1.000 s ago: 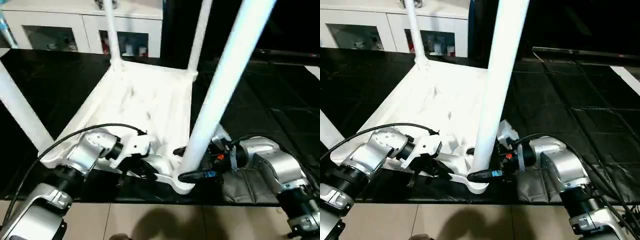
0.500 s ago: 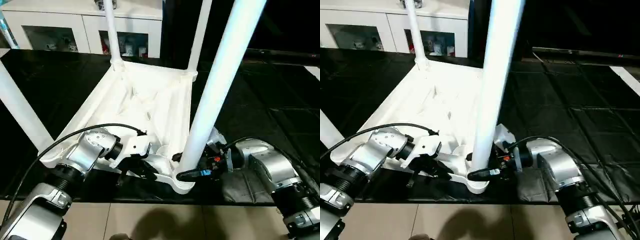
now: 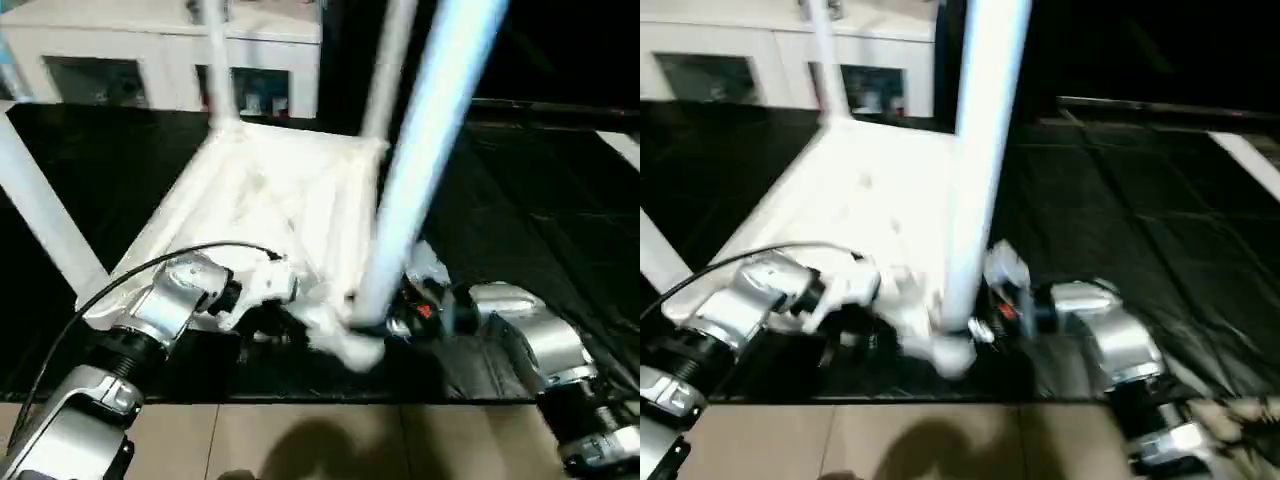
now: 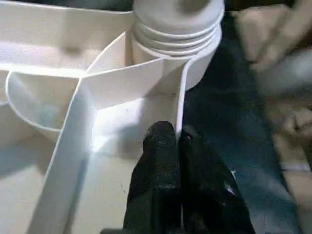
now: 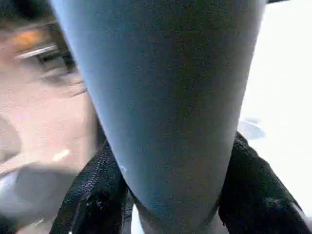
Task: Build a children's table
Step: Rotate leg to tighten
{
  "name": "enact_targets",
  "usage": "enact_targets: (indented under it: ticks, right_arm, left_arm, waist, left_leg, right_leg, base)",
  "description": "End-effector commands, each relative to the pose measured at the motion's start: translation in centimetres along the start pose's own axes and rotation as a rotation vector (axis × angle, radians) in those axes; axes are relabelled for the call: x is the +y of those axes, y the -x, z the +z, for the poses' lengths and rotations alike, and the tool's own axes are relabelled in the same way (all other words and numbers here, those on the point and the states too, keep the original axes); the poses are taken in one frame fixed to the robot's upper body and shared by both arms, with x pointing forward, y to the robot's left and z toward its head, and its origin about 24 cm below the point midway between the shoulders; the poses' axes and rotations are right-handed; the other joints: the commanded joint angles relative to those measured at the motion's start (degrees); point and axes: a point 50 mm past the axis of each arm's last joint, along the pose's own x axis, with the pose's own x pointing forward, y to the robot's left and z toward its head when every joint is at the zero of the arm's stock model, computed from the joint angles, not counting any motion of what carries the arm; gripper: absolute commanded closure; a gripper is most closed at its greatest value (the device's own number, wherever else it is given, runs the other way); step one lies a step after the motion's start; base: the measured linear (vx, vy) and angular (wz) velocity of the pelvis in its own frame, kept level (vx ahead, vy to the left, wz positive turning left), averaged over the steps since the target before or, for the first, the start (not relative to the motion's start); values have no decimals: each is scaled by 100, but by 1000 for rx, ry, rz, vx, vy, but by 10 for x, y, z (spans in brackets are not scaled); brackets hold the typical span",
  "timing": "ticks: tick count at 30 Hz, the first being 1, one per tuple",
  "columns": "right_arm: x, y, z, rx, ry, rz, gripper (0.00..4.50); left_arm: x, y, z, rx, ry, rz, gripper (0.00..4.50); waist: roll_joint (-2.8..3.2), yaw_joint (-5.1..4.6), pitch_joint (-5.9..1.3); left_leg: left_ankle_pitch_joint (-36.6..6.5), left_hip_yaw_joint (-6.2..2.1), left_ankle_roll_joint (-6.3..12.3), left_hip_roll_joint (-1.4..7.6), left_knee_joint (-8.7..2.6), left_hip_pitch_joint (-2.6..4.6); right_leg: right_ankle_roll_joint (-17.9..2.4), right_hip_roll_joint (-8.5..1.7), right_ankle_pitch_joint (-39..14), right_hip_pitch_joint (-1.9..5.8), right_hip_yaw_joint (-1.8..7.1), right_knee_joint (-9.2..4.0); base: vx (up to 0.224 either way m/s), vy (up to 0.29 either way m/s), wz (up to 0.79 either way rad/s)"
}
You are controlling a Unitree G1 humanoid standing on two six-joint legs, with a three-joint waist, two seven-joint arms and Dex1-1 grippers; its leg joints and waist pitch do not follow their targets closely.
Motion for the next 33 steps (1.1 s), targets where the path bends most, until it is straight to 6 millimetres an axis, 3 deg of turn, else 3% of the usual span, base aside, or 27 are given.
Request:
enact_targets:
  ticks: [1, 3, 4, 6, 8, 10, 14, 16, 18, 19, 23, 33]
  right_arm:
    - [-3, -16, 1, -37, -58, -140, 244]
    - [-5, -20, 2, -48, -69, -186, 246]
    - [-9, -26, 3, -55, -80, -255, 246]
    - [-15, -38, 7, -72, -108, -382, 247]
    - [-19, -45, 10, -82, -127, -452, 247]
    - [-20, -53, 12, -77, -127, -493, 247]
    - [-16, -61, 13, -82, -130, -498, 247]
    - [-13, -63, 13, -87, -132, -481, 196]
    - [-12, -64, 12, -89, -136, -476, 196]
    - [-11, -65, 12, -99, -142, -461, 173]
    - [-9, -61, 14, -111, -120, -428, 136]
    - [-10, -18, 5, -73, -37, -290, 52]
  left_arm:
    - [10, -12, 17, -92, 70, 117, 450]
    - [12, -14, 19, -100, 80, 148, 450]
    - [15, -16, 22, -97, 98, 192, 450]
    - [20, -21, 28, -104, 141, 278, 450]
    - [23, -25, 34, -126, 181, 331, 450]
    - [26, -31, 41, -155, 207, 378, 450]
    - [24, -39, 47, -168, 209, 402, 450]
    - [23, -41, 48, -171, 203, 397, 450]
    - [22, -41, 47, -167, 199, 392, 450]
    - [21, -40, 46, -158, 196, 390, 450]
    - [20, -37, 43, -145, 171, 363, 450]
    - [13, -24, 26, -77, 36, 212, 450]
  waist:
    - [-6, -48, -297]
    - [-26, -128, -307]
    - [-8, -180, -307]
    - [-11, -219, -314]
    - [-3, -262, -329]
    - [10, -300, -346]
    - [-15, -292, -376]
    - [-3, -272, -378]
    - [13, -274, -367]
    - [16, -278, -361]
    - [19, -275, -352]
    - [7, -234, -341]
  left_leg:
    - [-1694, -65, -194, 129, -450, 53]
    - [-1648, -82, -203, 113, -459, 17]
    - [-1627, -90, -195, 112, -464, -7]
    - [-1605, -89, -183, 93, -452, -4]
    - [-1493, -82, -187, 92, -433, 11]
    - [-1290, -61, -127, 92, -421, 3]
    - [-825, -29, 122, 74, -391, -16]
    - [-719, -21, 198, 77, -387, -13]
    - [-783, -18, 206, 86, -395, -3]
    - [-867, -22, 178, 89, -404, 4]
    - [-1035, -27, 111, 100, -418, 21]
    - [-1149, -29, 189, 118, -421, 21]
  right_leg:
    - [-761, -403, -2456, 231, 249, -555]
    - [-689, -395, -2501, 251, 227, -568]
    - [-666, -385, -2465, 254, 222, -565]
    - [-635, -379, -2498, 241, 217, -582]
    - [-737, -373, -2267, 227, 227, -569]
    - [-919, -334, -1668, 242, 234, -520]
    - [-1135, -320, -730, 304, 239, -449]
    - [-1168, -328, -607, 315, 243, -449]
    - [-1185, -327, -665, 307, 243, -460]
    - [-1168, -326, -799, 308, 239, -473]
    - [-1097, -335, -1051, 301, 246, -499]
    - [-1074, -346, -1125, 296, 248, -506]
  base:
    - [0, 0, 0]
    - [0, 0, 0]
    - [0, 0, 0]
    - [0, 0, 0]
    - [0, 0, 0]
    - [0, 0, 0]
    - [0, 0, 0]
    - [0, 0, 0]
    - [0, 0, 0]
    - [0, 0, 0]
    - [0, 0, 0]
    - [0, 0, 0]
